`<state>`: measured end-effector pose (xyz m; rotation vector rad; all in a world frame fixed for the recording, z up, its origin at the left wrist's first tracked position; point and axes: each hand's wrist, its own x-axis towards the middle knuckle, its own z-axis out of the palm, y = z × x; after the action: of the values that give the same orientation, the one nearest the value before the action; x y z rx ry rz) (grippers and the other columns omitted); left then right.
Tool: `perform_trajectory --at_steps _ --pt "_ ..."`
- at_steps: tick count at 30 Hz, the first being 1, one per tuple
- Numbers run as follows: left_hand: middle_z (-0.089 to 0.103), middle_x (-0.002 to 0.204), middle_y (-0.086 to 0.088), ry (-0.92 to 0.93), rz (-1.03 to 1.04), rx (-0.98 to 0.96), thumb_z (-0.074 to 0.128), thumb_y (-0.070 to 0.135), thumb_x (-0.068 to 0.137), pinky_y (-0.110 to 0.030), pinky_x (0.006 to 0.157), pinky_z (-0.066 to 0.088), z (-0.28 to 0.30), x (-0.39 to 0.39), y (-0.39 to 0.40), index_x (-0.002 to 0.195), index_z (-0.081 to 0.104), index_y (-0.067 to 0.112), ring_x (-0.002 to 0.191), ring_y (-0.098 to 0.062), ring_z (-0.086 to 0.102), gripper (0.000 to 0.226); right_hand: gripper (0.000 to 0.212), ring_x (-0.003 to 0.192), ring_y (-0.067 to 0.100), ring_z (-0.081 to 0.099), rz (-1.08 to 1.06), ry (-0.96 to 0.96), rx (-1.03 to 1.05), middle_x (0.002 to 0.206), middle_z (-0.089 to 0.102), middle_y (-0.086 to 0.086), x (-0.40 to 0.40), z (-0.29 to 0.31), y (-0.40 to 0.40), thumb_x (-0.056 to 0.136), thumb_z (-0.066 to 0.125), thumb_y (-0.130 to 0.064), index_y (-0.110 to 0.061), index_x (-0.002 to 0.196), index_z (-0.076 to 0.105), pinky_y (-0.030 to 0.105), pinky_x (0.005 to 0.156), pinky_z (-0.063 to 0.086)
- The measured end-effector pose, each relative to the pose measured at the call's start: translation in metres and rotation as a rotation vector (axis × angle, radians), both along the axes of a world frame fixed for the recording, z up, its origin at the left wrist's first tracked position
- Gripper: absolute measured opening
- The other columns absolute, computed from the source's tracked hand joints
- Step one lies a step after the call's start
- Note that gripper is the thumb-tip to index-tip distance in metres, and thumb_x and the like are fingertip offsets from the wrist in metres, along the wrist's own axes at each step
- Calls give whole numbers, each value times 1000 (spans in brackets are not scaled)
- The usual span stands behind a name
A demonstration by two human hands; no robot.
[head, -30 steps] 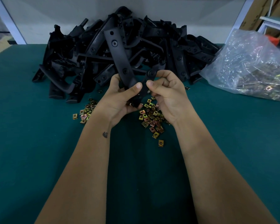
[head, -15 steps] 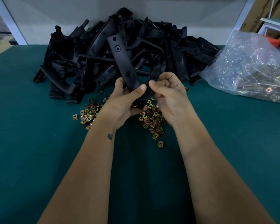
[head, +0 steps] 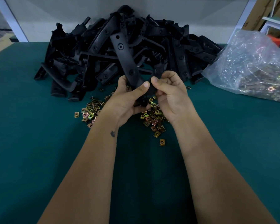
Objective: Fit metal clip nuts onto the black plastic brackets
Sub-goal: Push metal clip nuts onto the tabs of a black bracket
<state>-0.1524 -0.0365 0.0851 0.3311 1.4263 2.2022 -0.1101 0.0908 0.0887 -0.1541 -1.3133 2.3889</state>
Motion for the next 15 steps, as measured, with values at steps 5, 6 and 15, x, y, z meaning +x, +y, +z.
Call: perform_trajectory --at_steps 5,6,15 --pt "59 128 -10 13 -4 -25 69 19 91 -29 59 55 -1 -1 -1 112 44 22 104 -23 64 33 28 50 6 37 -17 -13 61 56 36 -4 1 2 0 83 66 11 -13 83 52 15 60 45" --pt "59 130 -11 21 6 -16 69 19 92 -29 59 55 -1 0 0 112 44 22 104 -23 64 32 28 49 5 37 -41 0 39 54 36 -5 1 2 -3 84 65 11 -14 83 51 15 62 46" --pt "60 124 -12 68 70 16 66 18 94 -30 63 57 2 8 13 122 37 20 92 -18 70 40 21 73 14 50 24 5 -252 73 50 1 -2 -1 -10 88 64 -1 -17 80 52 46 102 44"
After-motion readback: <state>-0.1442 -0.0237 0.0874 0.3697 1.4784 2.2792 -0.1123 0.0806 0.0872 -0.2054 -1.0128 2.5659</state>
